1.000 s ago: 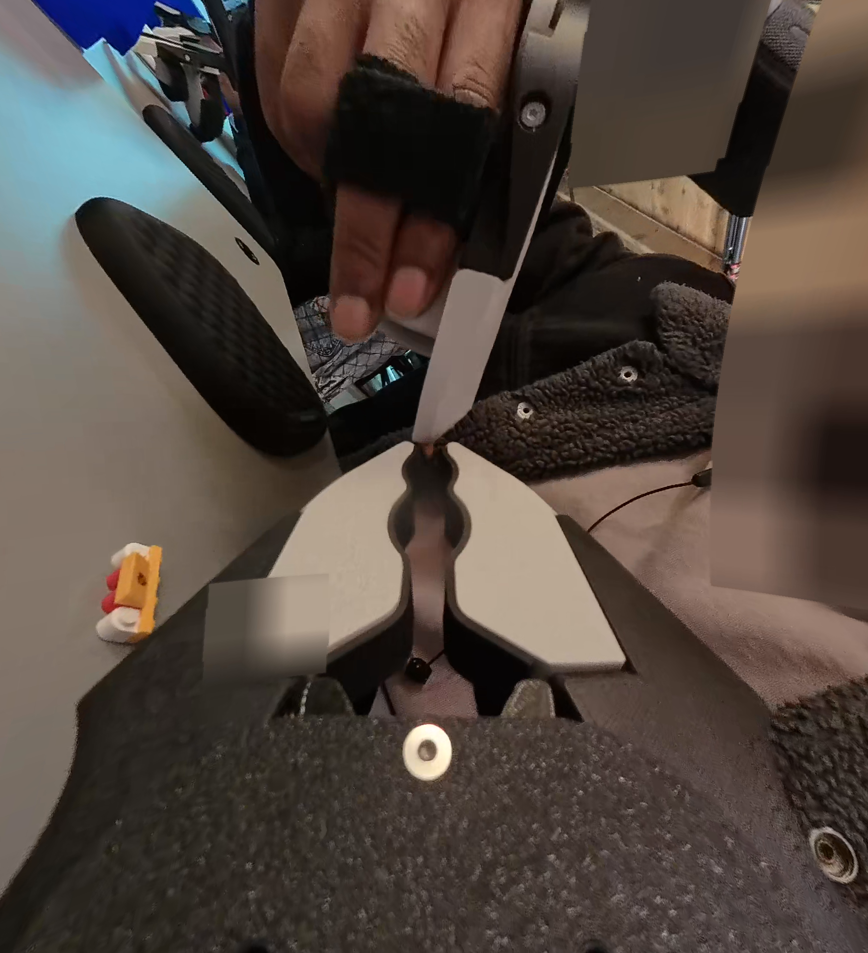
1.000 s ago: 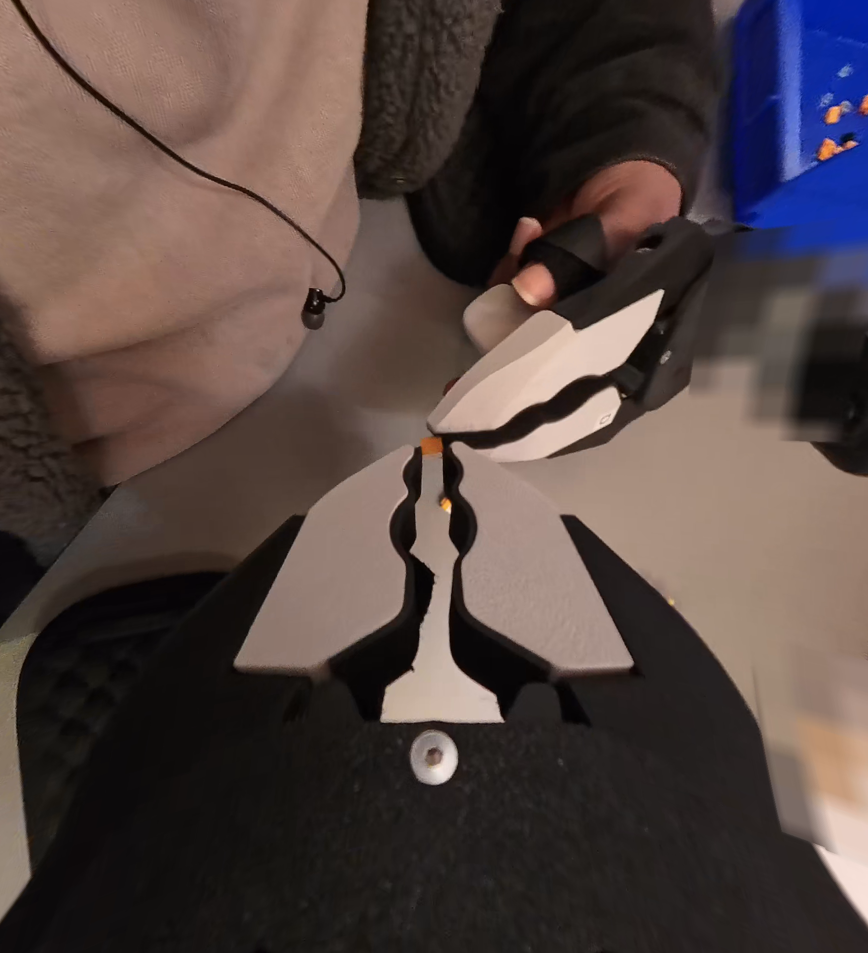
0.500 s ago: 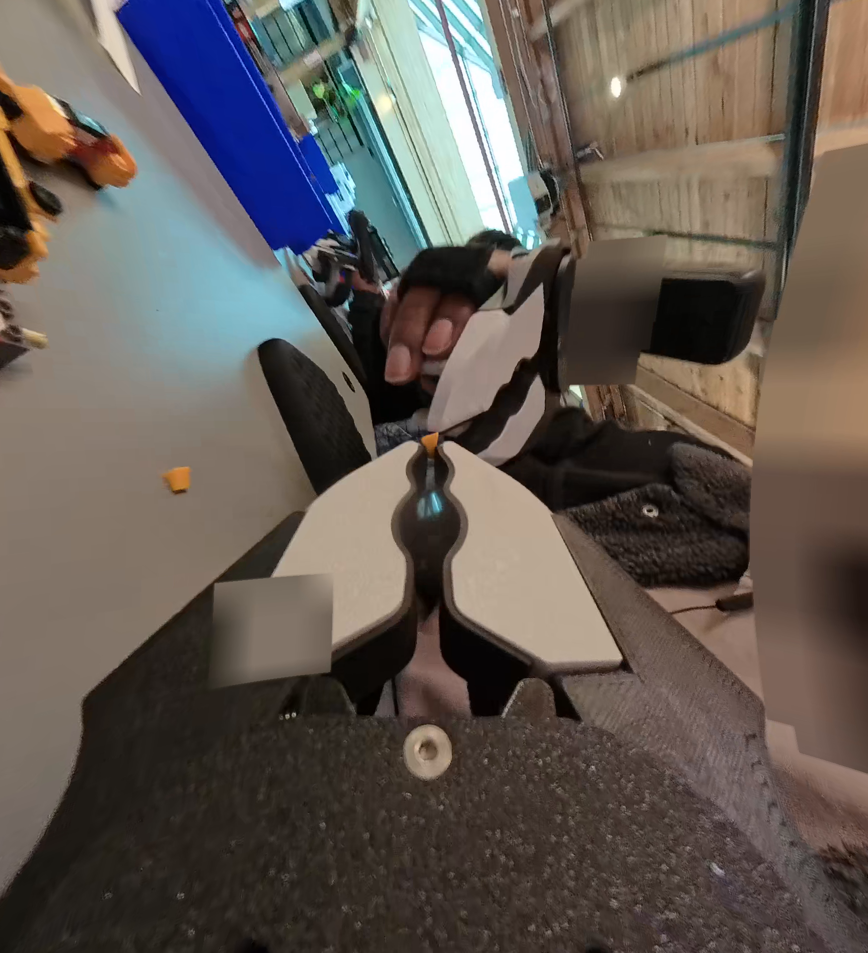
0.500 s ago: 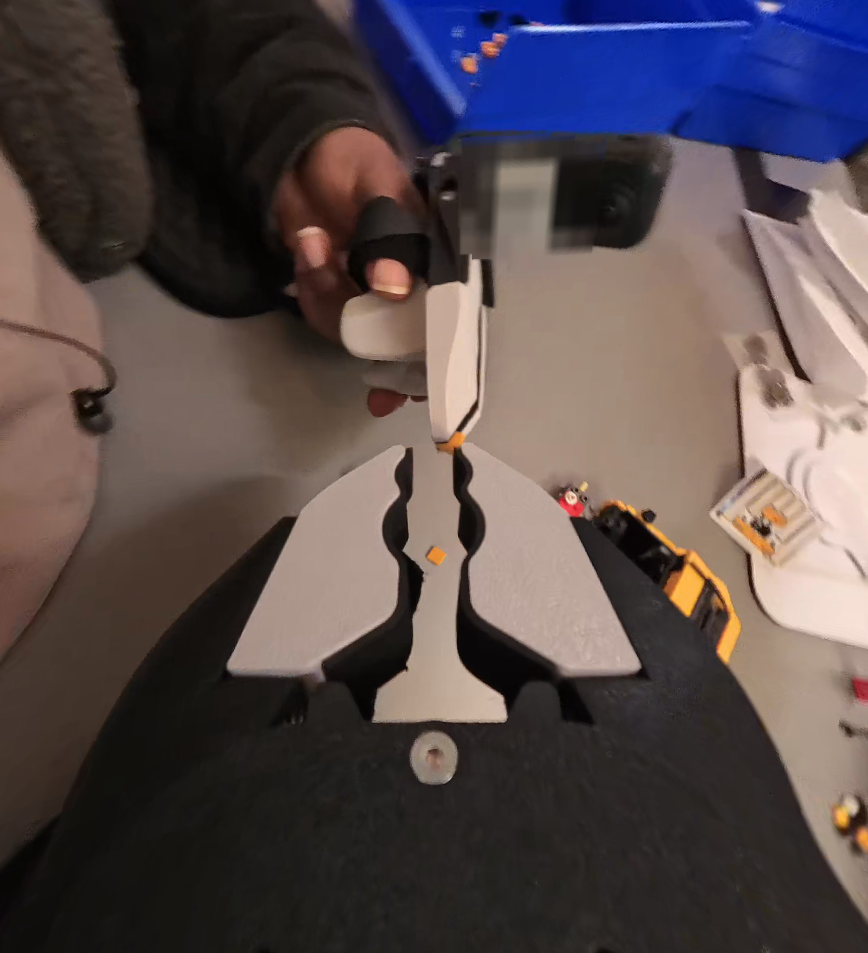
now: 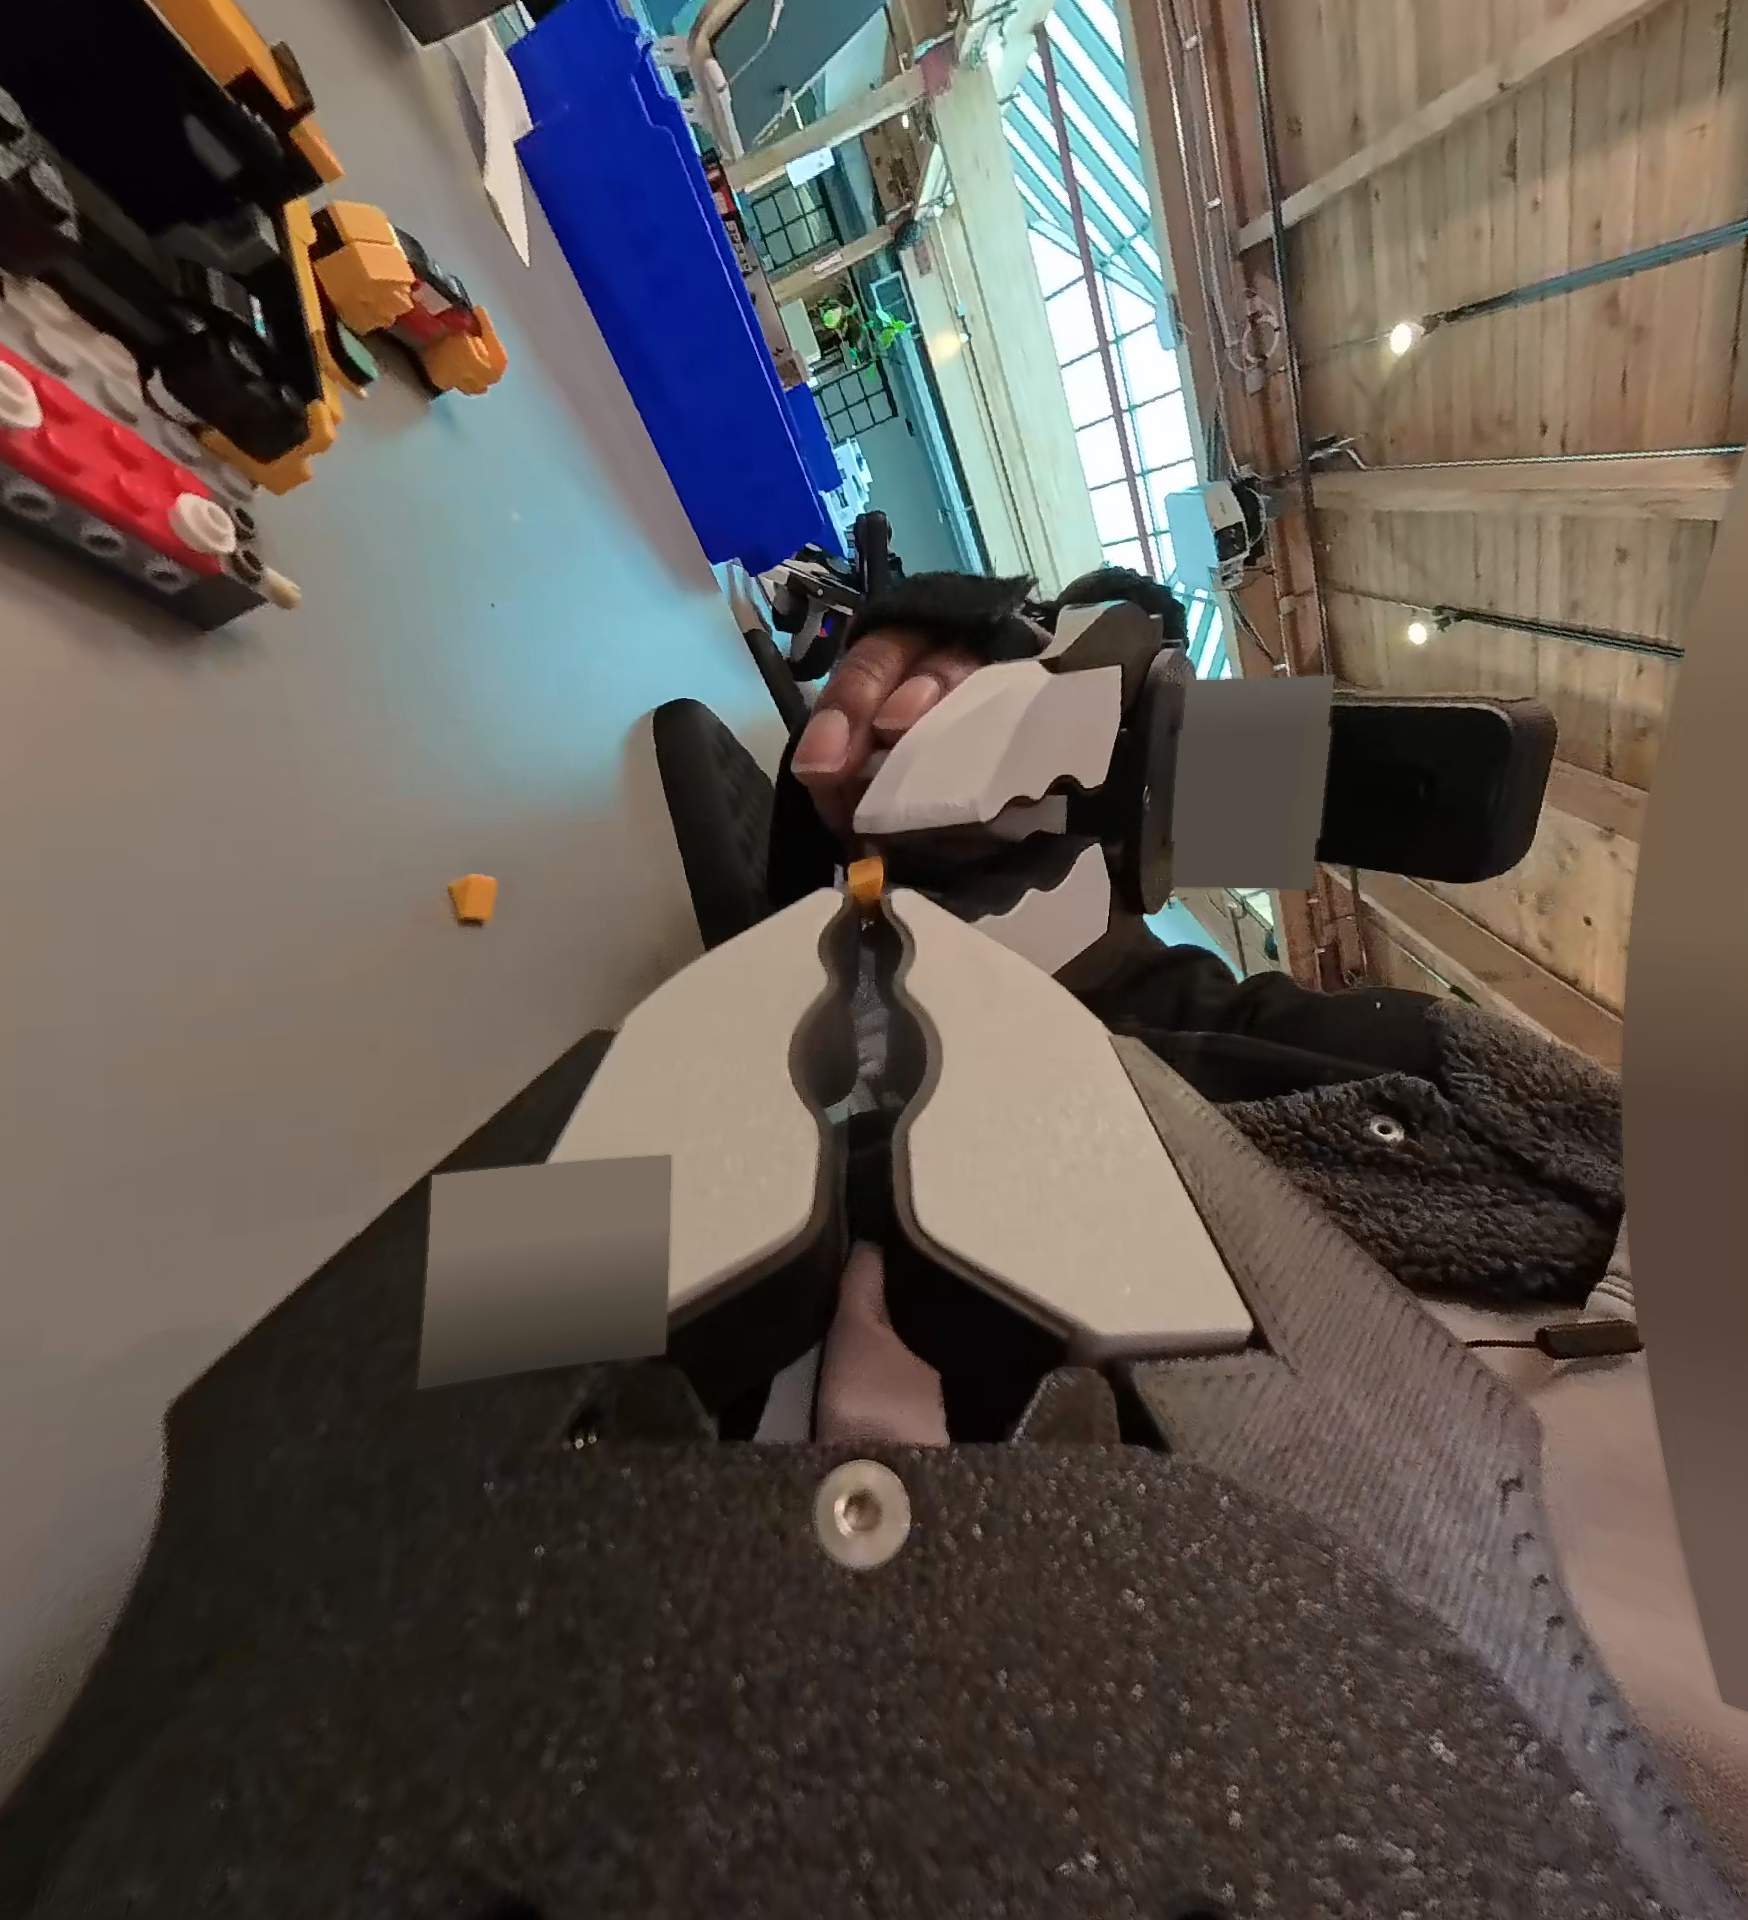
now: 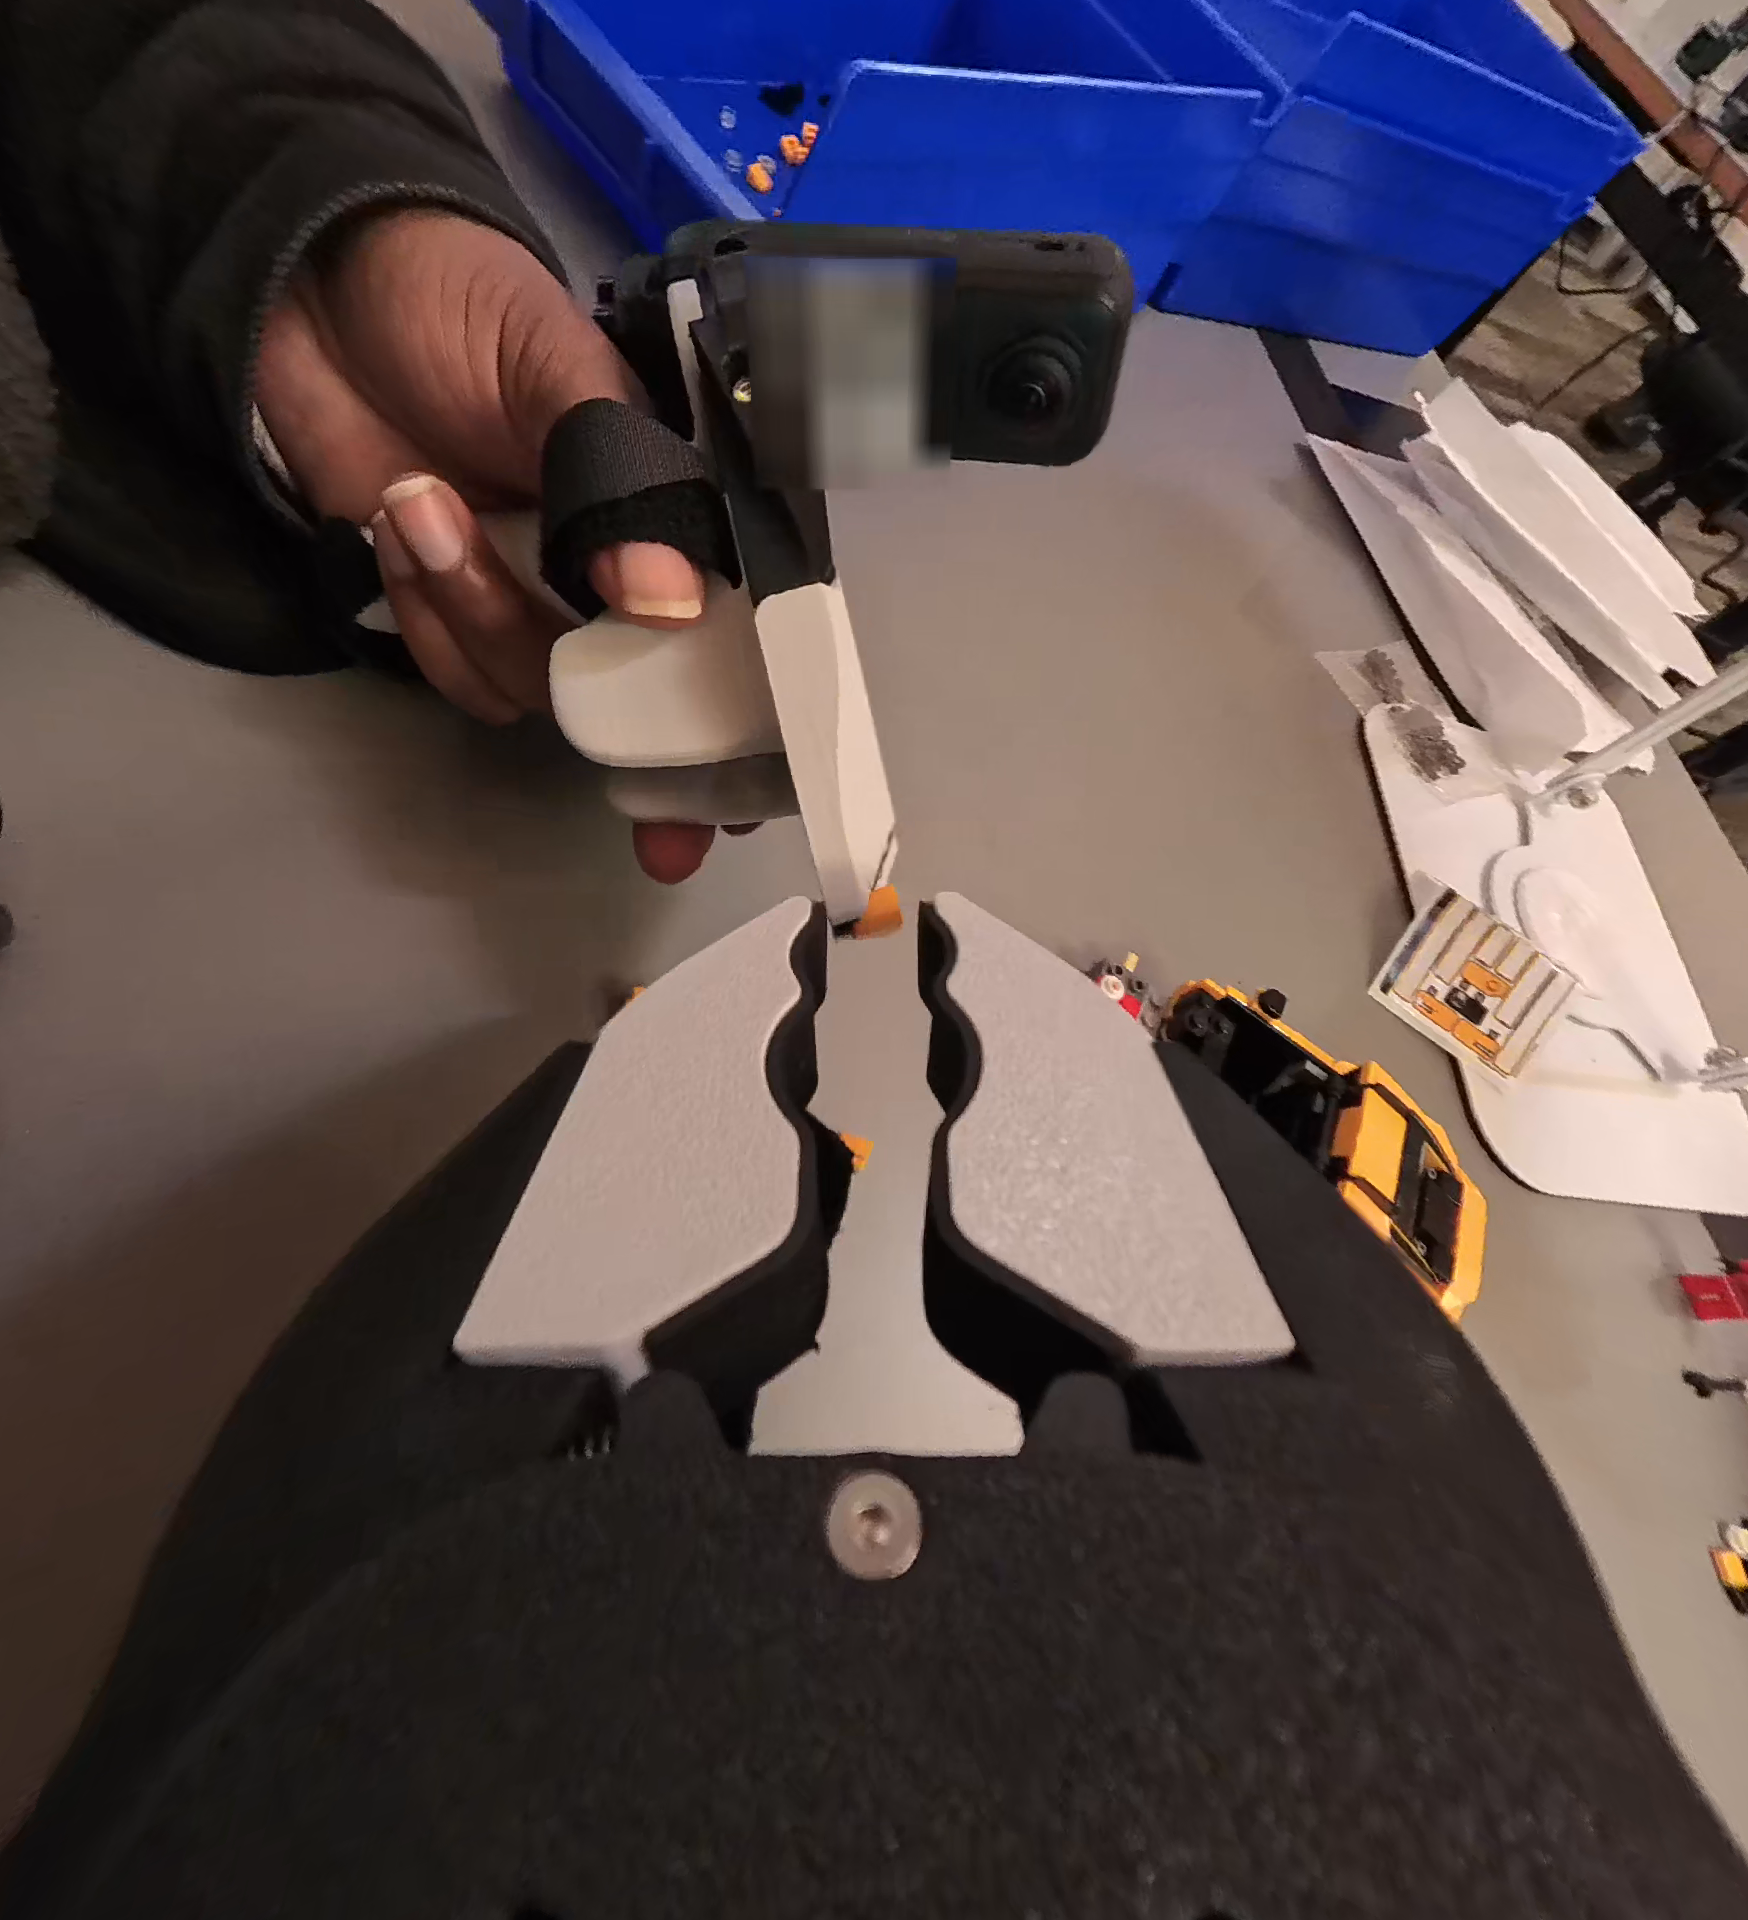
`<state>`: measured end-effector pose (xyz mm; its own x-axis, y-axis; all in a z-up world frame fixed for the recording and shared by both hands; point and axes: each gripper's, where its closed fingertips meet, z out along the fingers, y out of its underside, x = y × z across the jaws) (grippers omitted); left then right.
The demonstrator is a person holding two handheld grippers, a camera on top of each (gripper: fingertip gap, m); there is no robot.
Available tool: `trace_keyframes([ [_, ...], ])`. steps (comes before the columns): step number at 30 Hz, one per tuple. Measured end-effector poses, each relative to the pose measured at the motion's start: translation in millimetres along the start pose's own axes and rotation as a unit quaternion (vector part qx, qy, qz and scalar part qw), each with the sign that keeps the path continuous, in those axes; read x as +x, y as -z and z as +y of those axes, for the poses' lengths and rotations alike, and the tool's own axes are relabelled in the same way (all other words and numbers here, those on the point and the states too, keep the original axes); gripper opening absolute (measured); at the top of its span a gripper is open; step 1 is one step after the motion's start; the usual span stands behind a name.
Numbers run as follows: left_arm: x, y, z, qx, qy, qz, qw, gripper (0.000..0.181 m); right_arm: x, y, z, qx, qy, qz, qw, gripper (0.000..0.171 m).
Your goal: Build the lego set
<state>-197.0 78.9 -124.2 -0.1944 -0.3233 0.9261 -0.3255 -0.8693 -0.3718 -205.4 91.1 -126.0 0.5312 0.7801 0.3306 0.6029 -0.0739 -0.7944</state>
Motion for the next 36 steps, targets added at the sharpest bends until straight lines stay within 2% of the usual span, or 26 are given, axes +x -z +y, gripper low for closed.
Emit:
trace_keyframes([
  [13,5,-5,17,-0.028,0.026,0.026,0.999,0.002,-20,9,1,0.057,0.013,-0.155,0.986,0.013],
  [24,23,-8,26,-0.058,0.079,0.104,0.990,0.002,-28,23,-8,0.128,-0.043,-0.223,0.965,0.009],
  [30,25,-8,27,-0.063,0.080,0.113,0.988,0.003,-29,27,-9,0.145,-0.074,-0.231,0.959,0.008],
  [33,21,-6,27,-0.070,0.031,0.082,0.994,0.009,-26,30,-5,0.145,-0.090,-0.227,0.959,0.008],
  [36,5,0,30,-0.113,-0.128,-0.022,0.985,0.012,-30,24,14,0.097,-0.091,-0.224,0.966,0.008],
])
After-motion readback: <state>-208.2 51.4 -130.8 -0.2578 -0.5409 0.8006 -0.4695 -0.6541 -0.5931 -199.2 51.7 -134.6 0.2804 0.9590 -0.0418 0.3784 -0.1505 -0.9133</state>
